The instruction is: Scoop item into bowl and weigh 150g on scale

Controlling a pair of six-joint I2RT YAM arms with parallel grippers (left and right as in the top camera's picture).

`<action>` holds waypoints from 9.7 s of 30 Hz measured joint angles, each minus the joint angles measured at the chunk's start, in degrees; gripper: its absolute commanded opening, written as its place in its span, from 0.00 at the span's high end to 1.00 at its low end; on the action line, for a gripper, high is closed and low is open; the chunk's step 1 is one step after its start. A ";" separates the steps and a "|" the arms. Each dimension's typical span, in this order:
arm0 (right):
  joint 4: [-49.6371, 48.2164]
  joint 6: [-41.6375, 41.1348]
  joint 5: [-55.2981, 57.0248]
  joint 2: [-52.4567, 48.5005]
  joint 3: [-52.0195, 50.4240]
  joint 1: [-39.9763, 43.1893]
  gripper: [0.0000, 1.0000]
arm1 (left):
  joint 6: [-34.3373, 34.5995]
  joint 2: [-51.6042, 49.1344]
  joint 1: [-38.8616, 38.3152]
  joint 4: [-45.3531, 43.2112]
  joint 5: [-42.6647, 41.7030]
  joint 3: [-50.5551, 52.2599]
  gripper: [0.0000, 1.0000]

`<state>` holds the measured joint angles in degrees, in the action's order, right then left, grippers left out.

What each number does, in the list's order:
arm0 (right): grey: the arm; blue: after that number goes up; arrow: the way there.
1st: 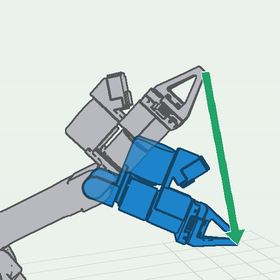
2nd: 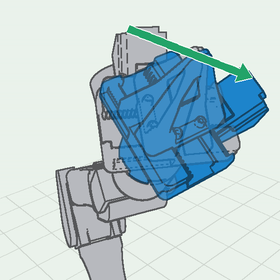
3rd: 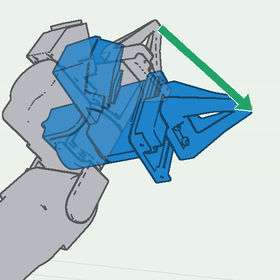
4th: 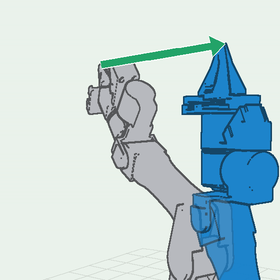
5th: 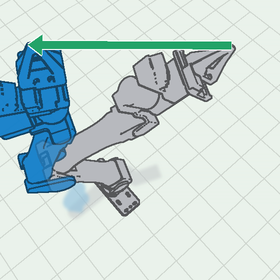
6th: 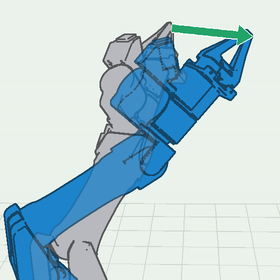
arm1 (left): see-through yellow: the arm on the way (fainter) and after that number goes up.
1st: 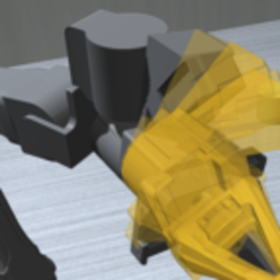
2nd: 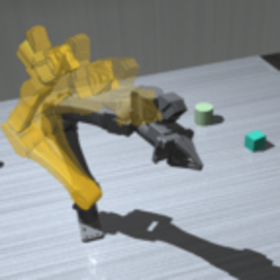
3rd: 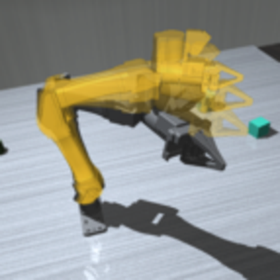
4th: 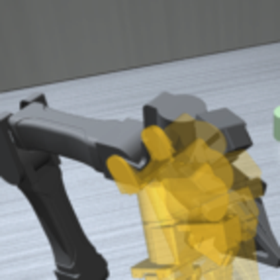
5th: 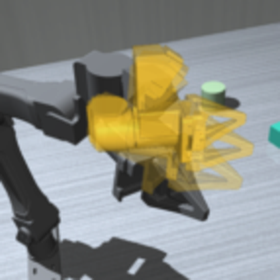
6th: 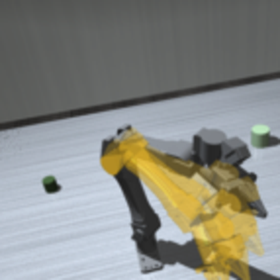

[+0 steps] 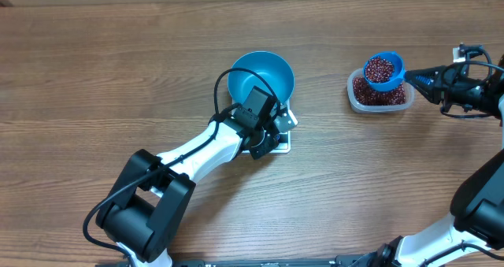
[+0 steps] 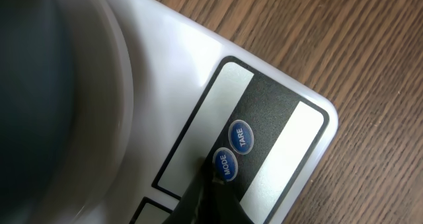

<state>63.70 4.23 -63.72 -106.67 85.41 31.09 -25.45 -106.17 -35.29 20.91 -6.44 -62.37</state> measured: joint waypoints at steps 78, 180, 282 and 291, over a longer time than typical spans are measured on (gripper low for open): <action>-1.66 -1.27 1.20 -0.02 0.00 0.00 0.96 | -0.02 15.80 -2.38 10.38 -0.37 -3.78 0.95; -2.23 -1.70 1.18 0.00 0.00 0.00 0.96 | 2.80 0.87 8.33 20.04 -0.59 -17.09 0.96; -3.10 -2.56 1.18 0.00 -0.02 -0.02 0.96 | -4.79 34.86 9.49 27.58 -4.52 -3.06 0.01; -3.65 -2.56 1.22 0.00 -0.02 -0.02 0.96 | -6.32 34.64 13.27 31.47 -7.65 -2.89 0.01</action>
<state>60.05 1.67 -62.50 -106.67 85.38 31.07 -31.77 -71.53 -22.02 52.38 -14.09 -65.25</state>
